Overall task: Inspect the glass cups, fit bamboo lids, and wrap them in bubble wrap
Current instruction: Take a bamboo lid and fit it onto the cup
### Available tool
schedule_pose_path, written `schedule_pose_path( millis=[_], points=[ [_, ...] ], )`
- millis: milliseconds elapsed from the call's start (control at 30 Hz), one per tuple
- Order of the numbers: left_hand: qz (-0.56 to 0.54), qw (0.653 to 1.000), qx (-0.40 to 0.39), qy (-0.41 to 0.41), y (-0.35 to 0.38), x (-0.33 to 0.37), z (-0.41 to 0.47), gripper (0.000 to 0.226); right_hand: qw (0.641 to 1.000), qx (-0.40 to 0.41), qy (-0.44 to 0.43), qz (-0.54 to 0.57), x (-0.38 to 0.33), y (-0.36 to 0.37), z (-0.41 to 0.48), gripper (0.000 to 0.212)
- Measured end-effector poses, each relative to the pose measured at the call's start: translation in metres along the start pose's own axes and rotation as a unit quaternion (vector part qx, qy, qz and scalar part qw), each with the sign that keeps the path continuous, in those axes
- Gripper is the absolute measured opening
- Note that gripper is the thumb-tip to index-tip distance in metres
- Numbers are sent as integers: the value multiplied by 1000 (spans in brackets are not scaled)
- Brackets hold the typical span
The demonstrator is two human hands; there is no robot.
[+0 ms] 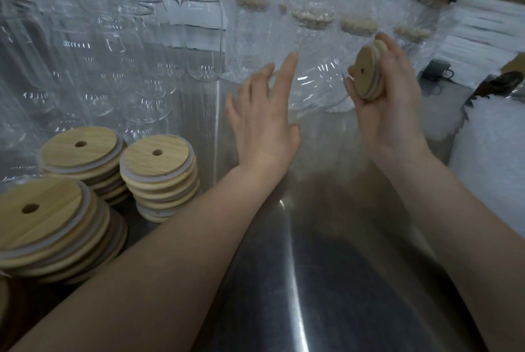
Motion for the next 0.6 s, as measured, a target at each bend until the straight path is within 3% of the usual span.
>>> schedule_pose_path(
  millis=[167, 600],
  points=[
    [39, 998, 12, 55, 0, 8, -3, 98, 987, -44, -69, -139, 0, 5, -6, 48],
    [48, 996, 47, 65, -5, 9, -4, 93, 961, -96, -81, -246, 7, 13, -11, 45]
  ],
)
Point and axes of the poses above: each hand's wrist, its own z-axis towards the middle knuckle, its own y-axis out of the palm, x = y × z, the point moved 6 cm from there along z, towards the middle knuckle, and after that the axes turned 3 degrees about -y, right-handed, at the moved point
